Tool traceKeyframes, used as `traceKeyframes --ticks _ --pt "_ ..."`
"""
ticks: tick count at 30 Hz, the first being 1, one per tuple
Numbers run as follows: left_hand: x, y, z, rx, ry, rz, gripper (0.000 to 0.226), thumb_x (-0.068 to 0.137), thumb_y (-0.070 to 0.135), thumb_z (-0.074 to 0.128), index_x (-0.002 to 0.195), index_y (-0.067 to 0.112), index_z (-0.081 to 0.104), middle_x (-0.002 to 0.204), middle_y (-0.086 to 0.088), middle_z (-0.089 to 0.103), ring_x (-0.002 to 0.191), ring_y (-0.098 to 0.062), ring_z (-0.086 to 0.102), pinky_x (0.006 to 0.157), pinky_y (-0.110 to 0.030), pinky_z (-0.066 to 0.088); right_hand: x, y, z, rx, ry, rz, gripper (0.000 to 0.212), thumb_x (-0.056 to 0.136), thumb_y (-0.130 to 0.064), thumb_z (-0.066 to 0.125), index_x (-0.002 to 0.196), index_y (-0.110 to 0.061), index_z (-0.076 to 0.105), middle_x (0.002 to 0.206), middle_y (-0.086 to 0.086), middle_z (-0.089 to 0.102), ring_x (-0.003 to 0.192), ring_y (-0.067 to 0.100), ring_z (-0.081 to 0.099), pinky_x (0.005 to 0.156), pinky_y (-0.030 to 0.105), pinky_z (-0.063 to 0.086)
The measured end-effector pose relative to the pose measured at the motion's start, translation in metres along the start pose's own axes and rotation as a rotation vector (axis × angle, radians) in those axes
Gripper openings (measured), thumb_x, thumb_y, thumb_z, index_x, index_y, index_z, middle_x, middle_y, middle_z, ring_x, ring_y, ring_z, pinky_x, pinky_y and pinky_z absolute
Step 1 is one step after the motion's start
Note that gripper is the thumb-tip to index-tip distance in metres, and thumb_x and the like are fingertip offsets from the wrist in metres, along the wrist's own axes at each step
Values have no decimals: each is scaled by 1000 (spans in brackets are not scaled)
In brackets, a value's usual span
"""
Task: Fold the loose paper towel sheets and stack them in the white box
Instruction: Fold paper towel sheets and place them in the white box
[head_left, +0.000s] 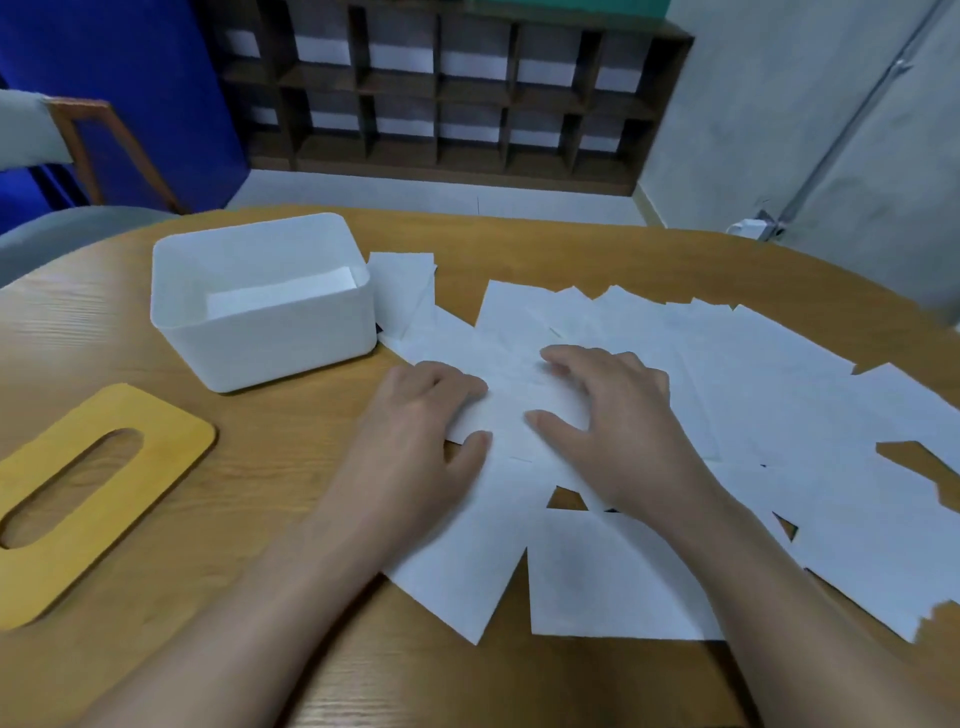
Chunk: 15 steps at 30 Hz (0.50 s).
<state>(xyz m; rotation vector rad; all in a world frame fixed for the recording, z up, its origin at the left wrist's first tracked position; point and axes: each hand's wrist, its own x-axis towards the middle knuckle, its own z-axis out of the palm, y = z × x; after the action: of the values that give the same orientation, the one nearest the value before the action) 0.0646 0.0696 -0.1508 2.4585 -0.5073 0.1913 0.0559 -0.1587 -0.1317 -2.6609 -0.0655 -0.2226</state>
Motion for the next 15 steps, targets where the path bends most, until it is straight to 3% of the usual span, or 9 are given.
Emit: traceKeyframes --ticks 8,11,15 --pt "-2 0 0 23 -18 -17 51 100 40 72 149 34 60 142 17 59 134 -9 43 103 -20 29 4 7 4 93 27 19 43 94 -44 80 135 -41 65 109 -22 64 111 6 49 108 34 27" --pt "-1 2 0 17 -27 -28 53 100 40 73 151 34 58 142 17 58 133 -8 42 103 -20 31 5 9 4 91 32 0 22 93 -46 80 113 -42 72 99 -20 60 104 8 52 105 37 30" --pt "0 3 -2 15 -33 -48 60 99 43 73 155 33 54 146 20 56 136 -4 39 106 -19 30 5 9 4 142 78 -15 6 93 -38 82 95 -38 76 101 -18 66 103 7 55 102 36 30"
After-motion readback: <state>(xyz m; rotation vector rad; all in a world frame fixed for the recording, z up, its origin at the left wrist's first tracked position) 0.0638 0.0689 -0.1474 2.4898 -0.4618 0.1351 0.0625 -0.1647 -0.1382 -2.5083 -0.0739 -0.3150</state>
